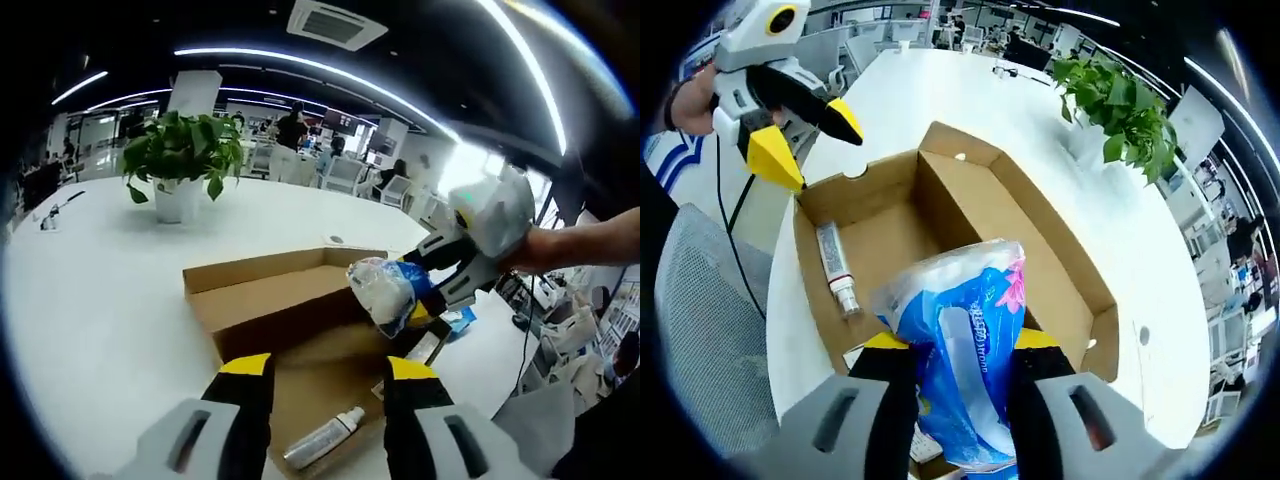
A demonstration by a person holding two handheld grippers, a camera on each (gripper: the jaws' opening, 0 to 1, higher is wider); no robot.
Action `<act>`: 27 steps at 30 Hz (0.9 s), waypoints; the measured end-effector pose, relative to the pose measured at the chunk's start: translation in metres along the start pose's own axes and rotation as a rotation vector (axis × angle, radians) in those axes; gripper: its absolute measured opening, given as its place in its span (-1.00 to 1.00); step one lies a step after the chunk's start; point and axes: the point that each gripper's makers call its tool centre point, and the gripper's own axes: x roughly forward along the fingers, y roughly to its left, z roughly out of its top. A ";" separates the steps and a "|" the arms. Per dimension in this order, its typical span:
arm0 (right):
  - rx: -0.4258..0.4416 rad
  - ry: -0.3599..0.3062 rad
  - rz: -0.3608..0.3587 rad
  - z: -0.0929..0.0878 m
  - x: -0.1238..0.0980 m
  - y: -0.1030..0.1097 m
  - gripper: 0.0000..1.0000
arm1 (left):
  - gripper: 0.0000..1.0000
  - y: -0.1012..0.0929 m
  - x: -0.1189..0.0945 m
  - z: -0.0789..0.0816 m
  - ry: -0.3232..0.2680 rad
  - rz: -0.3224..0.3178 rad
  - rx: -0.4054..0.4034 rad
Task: Operate the shoe box by opening the lid, removing the specified soft item, and placing it in the target area until the item is outside and the box remains undamaged.
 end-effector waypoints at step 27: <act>0.162 -0.017 -0.199 -0.103 -0.098 -0.029 -0.40 | -0.10 -0.033 0.014 0.010 0.053 -0.034 0.057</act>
